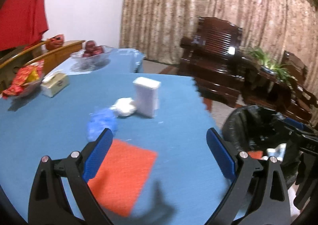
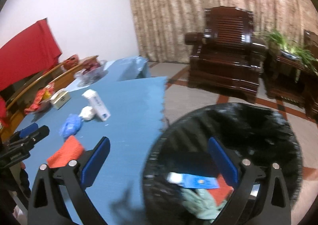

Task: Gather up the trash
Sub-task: 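Return both tools to the table toward the last orange foam sleeve, then grasp the orange foam sleeve with the left tool while the right grasps the alcohol-pad box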

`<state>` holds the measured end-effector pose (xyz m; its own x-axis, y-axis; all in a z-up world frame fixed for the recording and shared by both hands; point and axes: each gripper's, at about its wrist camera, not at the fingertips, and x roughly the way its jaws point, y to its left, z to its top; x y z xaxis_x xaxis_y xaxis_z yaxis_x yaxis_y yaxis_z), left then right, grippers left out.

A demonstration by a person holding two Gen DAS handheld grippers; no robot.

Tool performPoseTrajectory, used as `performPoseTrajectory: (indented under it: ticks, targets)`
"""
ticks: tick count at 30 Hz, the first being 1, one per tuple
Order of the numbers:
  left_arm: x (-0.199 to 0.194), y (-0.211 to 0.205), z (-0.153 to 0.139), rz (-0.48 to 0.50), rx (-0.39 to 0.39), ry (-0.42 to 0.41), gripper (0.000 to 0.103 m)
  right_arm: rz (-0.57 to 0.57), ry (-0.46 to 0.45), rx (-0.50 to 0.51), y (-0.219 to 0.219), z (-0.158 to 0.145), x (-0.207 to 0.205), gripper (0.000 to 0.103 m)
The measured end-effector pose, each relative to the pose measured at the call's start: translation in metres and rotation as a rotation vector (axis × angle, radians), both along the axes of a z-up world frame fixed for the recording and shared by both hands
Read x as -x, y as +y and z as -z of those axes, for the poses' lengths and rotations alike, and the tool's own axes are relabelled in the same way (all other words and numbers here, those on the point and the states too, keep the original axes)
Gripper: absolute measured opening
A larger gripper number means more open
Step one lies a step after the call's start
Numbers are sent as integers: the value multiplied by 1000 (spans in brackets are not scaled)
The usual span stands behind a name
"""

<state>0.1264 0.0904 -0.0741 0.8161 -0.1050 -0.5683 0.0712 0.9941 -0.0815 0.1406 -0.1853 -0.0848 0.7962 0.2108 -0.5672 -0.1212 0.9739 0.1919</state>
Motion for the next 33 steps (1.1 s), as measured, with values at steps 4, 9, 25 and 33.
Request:
performPoseTrajectory:
  ticks: [4, 9, 25, 33]
  targets:
    - [6, 32, 6, -59, -15, 15, 93, -73, 2, 2, 39, 6, -5, 97]
    - [7, 60, 20, -108, -24, 49, 93, -146, 11, 26, 76, 16, -12, 97]
    - [-14, 89, 79, -147, 15, 185, 92, -230, 80, 54, 126, 59, -37, 94]
    - [-26, 84, 102, -124, 40, 254, 89, -247, 94, 64, 130, 65, -45, 91]
